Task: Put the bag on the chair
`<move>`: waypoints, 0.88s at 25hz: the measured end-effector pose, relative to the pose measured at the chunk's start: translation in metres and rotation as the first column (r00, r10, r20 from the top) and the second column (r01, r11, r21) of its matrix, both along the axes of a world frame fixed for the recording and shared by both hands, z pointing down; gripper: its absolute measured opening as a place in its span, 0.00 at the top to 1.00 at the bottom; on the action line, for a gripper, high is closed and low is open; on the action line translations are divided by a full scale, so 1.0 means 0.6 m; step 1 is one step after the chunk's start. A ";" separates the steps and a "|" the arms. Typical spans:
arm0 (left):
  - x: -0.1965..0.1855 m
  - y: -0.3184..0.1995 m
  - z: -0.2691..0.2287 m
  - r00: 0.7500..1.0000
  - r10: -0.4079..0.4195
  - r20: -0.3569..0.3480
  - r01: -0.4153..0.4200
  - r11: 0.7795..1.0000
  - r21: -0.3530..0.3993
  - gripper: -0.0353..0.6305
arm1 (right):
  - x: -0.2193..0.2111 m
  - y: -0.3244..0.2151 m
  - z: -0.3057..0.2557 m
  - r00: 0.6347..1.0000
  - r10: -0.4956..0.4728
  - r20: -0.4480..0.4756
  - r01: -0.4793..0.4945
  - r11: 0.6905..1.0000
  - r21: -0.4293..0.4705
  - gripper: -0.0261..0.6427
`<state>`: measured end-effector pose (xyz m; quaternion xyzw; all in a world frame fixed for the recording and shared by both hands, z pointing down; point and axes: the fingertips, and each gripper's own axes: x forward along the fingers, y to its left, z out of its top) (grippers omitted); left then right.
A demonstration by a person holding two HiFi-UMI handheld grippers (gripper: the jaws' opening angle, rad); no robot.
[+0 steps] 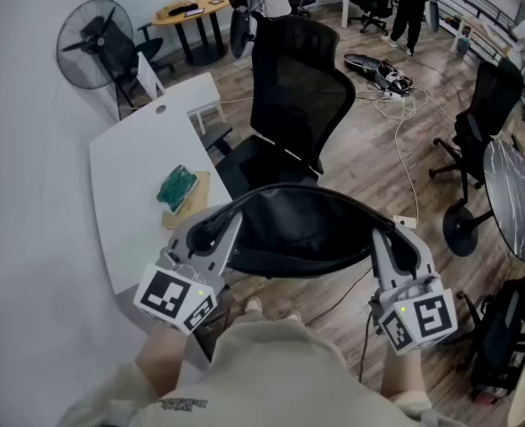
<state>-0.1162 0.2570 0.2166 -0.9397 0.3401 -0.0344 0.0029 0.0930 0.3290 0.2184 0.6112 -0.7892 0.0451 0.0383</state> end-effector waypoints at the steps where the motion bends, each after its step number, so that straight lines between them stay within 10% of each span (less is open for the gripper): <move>1: 0.000 0.000 0.001 1.000 -0.001 0.000 0.001 1.000 -0.001 0.88 | 0.000 0.000 0.001 1.000 -0.002 -0.001 0.002 1.000 0.000 0.84; 22: 0.006 0.014 0.008 1.000 0.000 -0.007 0.000 1.000 -0.004 0.88 | 0.012 0.005 0.010 1.000 -0.020 0.008 0.020 1.000 -0.007 0.83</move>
